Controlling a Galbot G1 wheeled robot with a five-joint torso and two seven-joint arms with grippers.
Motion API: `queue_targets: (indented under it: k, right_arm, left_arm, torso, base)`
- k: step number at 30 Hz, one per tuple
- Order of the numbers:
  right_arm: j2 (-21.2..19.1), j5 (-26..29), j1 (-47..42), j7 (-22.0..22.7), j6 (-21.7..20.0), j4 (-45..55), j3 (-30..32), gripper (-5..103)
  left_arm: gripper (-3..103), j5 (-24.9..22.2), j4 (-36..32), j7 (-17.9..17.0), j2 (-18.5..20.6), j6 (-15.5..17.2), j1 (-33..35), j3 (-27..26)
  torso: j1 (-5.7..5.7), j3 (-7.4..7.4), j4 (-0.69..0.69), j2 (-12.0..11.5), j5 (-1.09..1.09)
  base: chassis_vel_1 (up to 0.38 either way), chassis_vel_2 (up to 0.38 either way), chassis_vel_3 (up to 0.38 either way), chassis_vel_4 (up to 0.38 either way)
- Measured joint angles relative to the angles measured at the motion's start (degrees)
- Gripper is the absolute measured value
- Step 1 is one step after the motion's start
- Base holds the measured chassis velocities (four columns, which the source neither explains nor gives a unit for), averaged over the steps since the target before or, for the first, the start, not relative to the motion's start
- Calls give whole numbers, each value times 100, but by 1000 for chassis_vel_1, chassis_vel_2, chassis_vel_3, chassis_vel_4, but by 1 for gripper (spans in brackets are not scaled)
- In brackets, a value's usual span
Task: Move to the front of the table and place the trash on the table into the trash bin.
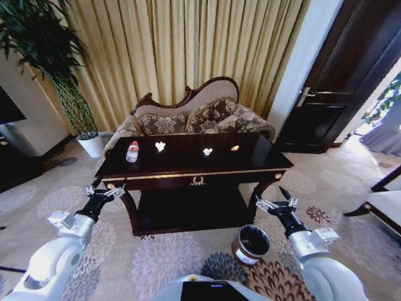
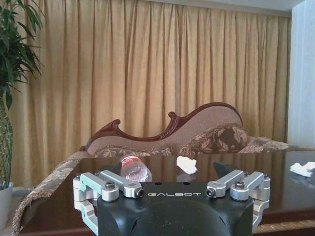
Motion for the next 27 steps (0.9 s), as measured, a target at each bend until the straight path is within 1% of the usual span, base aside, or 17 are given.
queue_targets:
  k: [5, 12, 14, 17, 18, 20, 21, 23, 24, 25, 26, 27]
  right_arm:
    - [-3, -23, 2, -1, 0, 17, -9, 100]
    - [-28, -89, 13, 11, 115, 0, -114, 100]
    - [-60, -96, 36, 50, 100, 0, -172, 100]
    - [-248, -24, 196, 185, -81, -39, -290, 100]
    - [-248, -24, 196, 185, -81, -39, -290, 100]
    - [-552, 211, 477, 405, -385, -122, -377, 100]
    - [-552, 211, 477, 405, -385, -122, -377, 100]
    - [-954, 503, 916, 662, -659, -306, -455, 100]
    - [-954, 503, 916, 662, -659, -306, -455, 100]
    - [-1152, 617, 1105, 732, -694, -438, -485, 100]
    - [-1474, 789, 1400, 791, -712, -721, -530, 100]
    - [-1474, 789, 1400, 791, -712, -721, -530, 100]
  left_arm:
    - [100, 23, 0, 0, -20, 1, 21, -2]
    - [100, 29, -7, 0, -52, 0, 48, -12]
    - [100, 31, -29, -1, -70, 0, 64, -14]
    - [100, 30, -123, -42, -108, 11, 133, -69]
    - [100, 30, -123, -42, -108, 11, 133, -69]
    - [100, 30, -207, -76, -149, 16, 229, -140]
    - [100, 30, -207, -76, -149, 16, 229, -140]
    - [100, 38, -300, -121, -201, 12, 375, -218]
    - [100, 38, -300, -121, -201, 12, 375, -218]
    - [100, 42, -339, -134, -231, 6, 432, -249]
    - [100, 42, -403, -164, -296, -11, 530, -297]
    - [100, 42, -403, -164, -296, -11, 530, -297]
  torso:
    - [1, 0, 0, -1, 2]
    - [2, 1, -1, -1, 1]
    - [2, 1, -1, -1, 1]
    - [-1, -1, -2, 1, 2]
    - [-1, -1, -2, 1, 2]
    - [-3, -2, 0, 2, 2]
    - [-3, -2, 0, 2, 2]
    - [-3, -1, -1, 2, 2]
    - [-3, -1, -1, 2, 2]
    - [-2, 0, 0, 1, 2]
    - [0, 0, 0, 0, 3]
    - [0, 0, 0, 0, 3]
  base:
    - [-175, 173, 162, -172]
    - [-105, 109, 107, -128]
    - [0, 0, 0, 0]
    - [0, 0, 0, 0]
    - [0, 0, 0, 0]
    - [0, 0, 0, 0]
    - [0, 0, 0, 0]
    - [0, 0, 0, 0]
    - [0, 0, 0, 0]
    - [0, 0, 0, 0]
    - [0, 0, 0, 0]
    - [0, 0, 0, 0]
